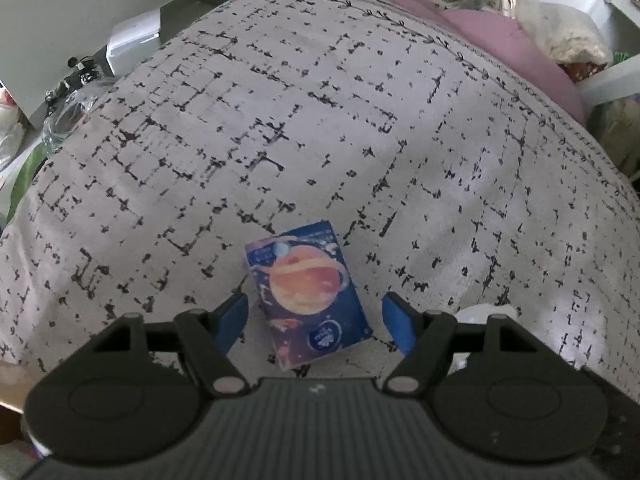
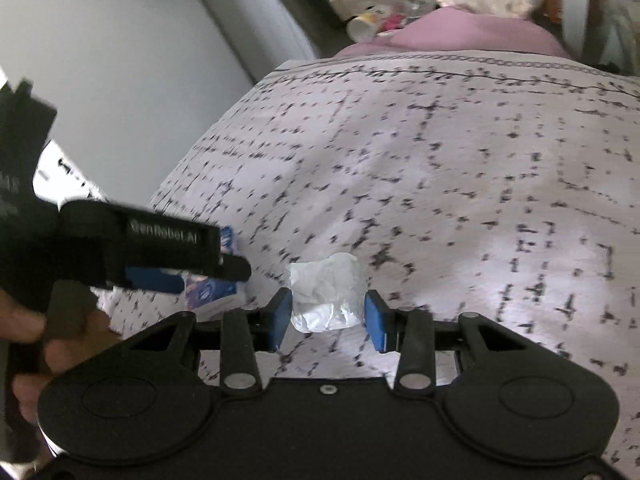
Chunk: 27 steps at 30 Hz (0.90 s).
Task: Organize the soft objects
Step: 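Grasp the planet-printed tissue box with the left gripper while the right gripper holds the tissue, then carry both held items over the cardboard box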
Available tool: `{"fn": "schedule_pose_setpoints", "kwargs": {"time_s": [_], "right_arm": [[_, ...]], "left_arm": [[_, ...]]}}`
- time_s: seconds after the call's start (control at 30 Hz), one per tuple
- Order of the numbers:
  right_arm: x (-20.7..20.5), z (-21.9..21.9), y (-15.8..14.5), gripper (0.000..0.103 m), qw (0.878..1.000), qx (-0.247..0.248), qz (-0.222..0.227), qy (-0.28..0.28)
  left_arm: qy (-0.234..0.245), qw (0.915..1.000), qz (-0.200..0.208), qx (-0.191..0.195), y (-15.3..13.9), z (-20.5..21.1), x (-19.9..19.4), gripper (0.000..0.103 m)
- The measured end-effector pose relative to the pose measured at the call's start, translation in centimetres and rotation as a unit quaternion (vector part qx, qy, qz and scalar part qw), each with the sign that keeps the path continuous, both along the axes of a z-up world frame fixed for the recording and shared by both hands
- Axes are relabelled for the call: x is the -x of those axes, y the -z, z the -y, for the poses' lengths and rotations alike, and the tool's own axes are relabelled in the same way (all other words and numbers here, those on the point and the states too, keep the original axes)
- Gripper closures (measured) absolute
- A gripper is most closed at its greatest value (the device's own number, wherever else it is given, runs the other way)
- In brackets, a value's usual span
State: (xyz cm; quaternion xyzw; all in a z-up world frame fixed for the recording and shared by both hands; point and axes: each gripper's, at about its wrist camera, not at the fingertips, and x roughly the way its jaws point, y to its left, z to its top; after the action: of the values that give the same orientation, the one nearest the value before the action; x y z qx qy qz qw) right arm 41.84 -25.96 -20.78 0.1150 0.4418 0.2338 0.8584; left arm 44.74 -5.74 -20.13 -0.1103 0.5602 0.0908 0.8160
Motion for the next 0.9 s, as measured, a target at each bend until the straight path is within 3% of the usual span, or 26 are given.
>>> {"fn": "schedule_pose_setpoints", "kwargs": {"time_s": [0.1,0.2,0.33,0.9], "right_arm": [[-0.2,0.3,0.1,0.064,1.0,0.002,0.001,0.007],[-0.2,0.5,0.0,0.064,1.0,-0.001,0.002,0.012],[0.4,0.8,-0.8,0.064,1.0,-0.003,0.014,0.015],[4.2,0.7,-4.8,0.064,0.999,-0.022,0.032,0.011]], "left_arm": [[0.001,0.9998,0.004,-0.022,0.4,0.9,0.2,0.033],[-0.008,0.9997,0.002,-0.021,1.0,1.0,0.3,0.044],[-0.026,0.9994,0.015,-0.02,0.6,0.5,0.8,0.049],[0.017,0.9936,0.112,-0.002,-7.4,1.8,9.2,0.05]]}}
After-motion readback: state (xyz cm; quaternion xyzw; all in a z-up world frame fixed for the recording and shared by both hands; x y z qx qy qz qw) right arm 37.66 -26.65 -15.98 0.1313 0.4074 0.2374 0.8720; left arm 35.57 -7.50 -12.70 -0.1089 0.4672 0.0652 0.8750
